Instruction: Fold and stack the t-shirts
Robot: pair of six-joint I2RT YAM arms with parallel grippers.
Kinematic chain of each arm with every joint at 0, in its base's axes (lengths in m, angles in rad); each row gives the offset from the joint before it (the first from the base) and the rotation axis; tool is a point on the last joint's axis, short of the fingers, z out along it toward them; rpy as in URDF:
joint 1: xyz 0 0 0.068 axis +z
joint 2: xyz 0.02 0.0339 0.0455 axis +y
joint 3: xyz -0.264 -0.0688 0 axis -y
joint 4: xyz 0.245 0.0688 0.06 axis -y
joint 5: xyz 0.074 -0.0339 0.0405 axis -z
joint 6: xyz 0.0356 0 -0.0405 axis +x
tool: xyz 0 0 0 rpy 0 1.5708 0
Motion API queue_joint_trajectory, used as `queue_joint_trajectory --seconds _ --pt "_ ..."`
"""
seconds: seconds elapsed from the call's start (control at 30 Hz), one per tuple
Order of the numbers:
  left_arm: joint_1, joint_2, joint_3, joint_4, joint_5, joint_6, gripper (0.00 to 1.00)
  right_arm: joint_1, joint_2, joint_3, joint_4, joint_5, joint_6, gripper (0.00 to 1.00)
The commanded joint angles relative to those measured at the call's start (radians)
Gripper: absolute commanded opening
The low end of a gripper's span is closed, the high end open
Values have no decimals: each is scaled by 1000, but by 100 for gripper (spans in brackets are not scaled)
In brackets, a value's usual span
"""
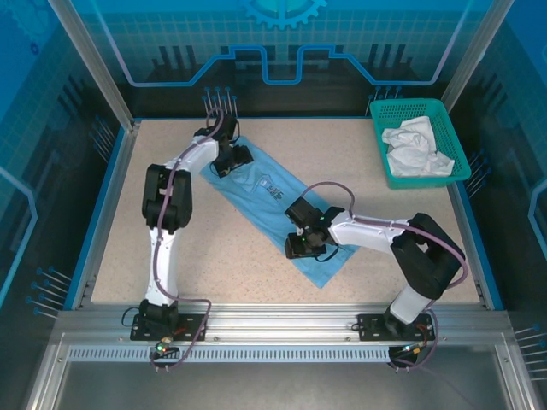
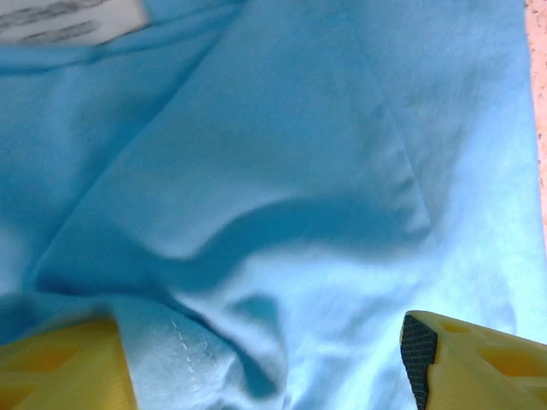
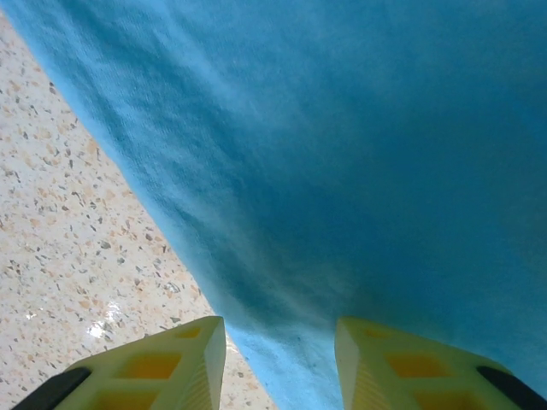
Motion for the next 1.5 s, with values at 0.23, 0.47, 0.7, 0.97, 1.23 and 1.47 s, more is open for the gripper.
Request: queue_joint_trajectory --seconds 0.23,0.47,0.7,0.97,1.23,1.47 --pt "-61 267 363 -187 119 73 82 53 130 88 -36 -44 109 40" --pt "-81 185 443 -194 133 82 96 109 225 155 -20 -94 178 39" --pt "-72 -41 480 -239 14 48 99 204 323 322 4 -139 300 41" --pt "8 -434 60 -147 -131 -10 99 256 458 549 0 -189 364 45" --pt "115 -622 -495 79 -3 -74 94 271 322 579 3 -135 247 52" --pt "87 -448 -494 85 113 -12 85 182 121 459 9 -63 194 54"
